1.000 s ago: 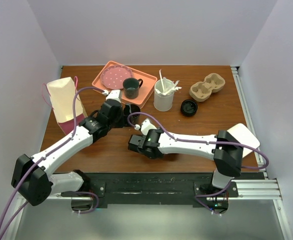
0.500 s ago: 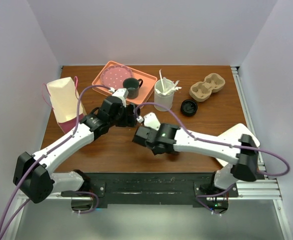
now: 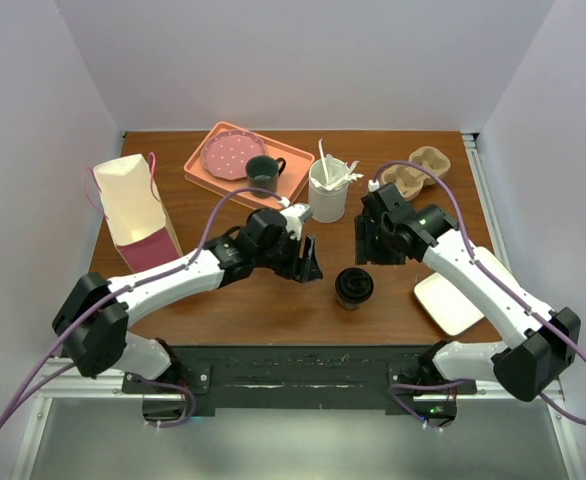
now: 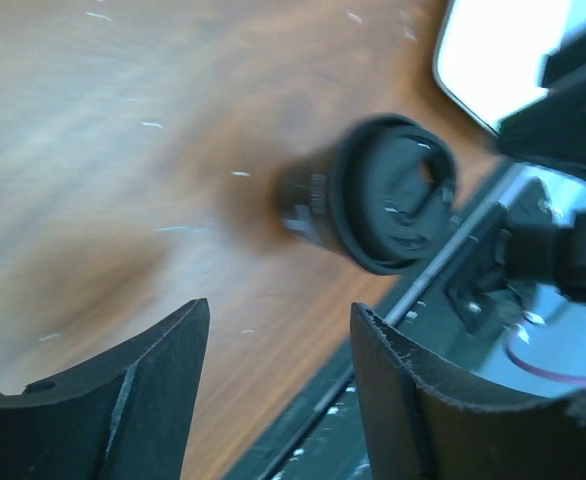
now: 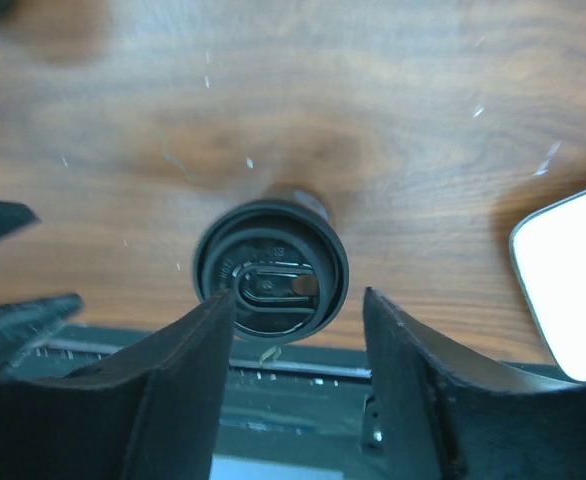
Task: Pack the takeout coffee
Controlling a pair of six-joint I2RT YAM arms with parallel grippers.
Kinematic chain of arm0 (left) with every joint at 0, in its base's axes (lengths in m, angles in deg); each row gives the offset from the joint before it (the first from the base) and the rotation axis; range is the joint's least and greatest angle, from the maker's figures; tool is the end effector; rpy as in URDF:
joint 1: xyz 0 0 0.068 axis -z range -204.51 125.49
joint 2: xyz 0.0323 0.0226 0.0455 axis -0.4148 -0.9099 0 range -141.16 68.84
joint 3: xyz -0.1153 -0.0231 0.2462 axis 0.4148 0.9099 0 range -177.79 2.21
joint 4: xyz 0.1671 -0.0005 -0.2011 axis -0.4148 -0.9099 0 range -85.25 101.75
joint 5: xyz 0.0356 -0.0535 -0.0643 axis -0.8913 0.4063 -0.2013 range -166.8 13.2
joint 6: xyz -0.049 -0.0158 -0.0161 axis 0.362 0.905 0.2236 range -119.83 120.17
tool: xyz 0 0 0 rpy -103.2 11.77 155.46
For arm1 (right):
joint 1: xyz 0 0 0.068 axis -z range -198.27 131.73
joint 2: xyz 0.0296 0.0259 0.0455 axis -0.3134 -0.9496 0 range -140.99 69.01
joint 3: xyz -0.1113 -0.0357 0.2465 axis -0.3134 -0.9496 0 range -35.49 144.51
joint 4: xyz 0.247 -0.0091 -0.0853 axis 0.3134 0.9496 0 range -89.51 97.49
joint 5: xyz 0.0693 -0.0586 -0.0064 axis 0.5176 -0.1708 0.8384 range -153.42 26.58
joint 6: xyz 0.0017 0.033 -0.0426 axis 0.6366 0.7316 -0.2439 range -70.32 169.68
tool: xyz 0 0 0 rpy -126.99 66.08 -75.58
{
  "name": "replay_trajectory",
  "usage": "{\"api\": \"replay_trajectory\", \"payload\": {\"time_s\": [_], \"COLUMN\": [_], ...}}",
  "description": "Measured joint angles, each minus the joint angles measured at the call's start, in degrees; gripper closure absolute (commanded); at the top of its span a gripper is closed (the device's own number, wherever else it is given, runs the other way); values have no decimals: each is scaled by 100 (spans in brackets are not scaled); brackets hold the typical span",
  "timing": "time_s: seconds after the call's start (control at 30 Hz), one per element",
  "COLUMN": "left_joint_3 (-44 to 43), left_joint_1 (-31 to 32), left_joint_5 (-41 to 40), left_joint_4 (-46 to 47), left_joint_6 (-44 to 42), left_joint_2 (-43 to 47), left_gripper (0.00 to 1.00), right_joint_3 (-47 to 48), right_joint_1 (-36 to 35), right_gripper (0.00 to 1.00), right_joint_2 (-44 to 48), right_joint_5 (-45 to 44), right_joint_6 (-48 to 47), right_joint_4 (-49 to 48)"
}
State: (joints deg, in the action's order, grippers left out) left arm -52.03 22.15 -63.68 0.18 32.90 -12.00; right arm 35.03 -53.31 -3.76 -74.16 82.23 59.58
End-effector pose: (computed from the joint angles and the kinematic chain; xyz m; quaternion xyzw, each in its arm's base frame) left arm 0.2065 -0.2305 0.2509 0.1578 0.8809 -0.3564 0.2684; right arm 0.2015 0.1332 0.3203 0.0022 0.9649 0.0617 0.2553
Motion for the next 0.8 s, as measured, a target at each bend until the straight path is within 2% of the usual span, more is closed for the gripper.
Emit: {"api": "replay_trajectory", "payload": {"time_s": [0.07, 0.37, 0.8], "left_joint_3": [0, 2, 2], "left_joint_1": [98, 105, 127], "left_joint_5": [225, 835, 1228], "left_joint_4": [195, 1010, 1408], "left_joint_6": [103, 334, 420], "left_joint_2": [-168, -782, -1154], "left_gripper": [39, 42, 45], "right_joint_3": [-184, -754, -1217], "right_joint_1": [214, 774, 994], "right_gripper": [34, 35, 40], "right_joint_2": [-15, -87, -271], "right_joint_5": [365, 1534, 1952], "right_joint_6": [-151, -678, -1012], "right_joint_4": [-55, -413, -750]}}
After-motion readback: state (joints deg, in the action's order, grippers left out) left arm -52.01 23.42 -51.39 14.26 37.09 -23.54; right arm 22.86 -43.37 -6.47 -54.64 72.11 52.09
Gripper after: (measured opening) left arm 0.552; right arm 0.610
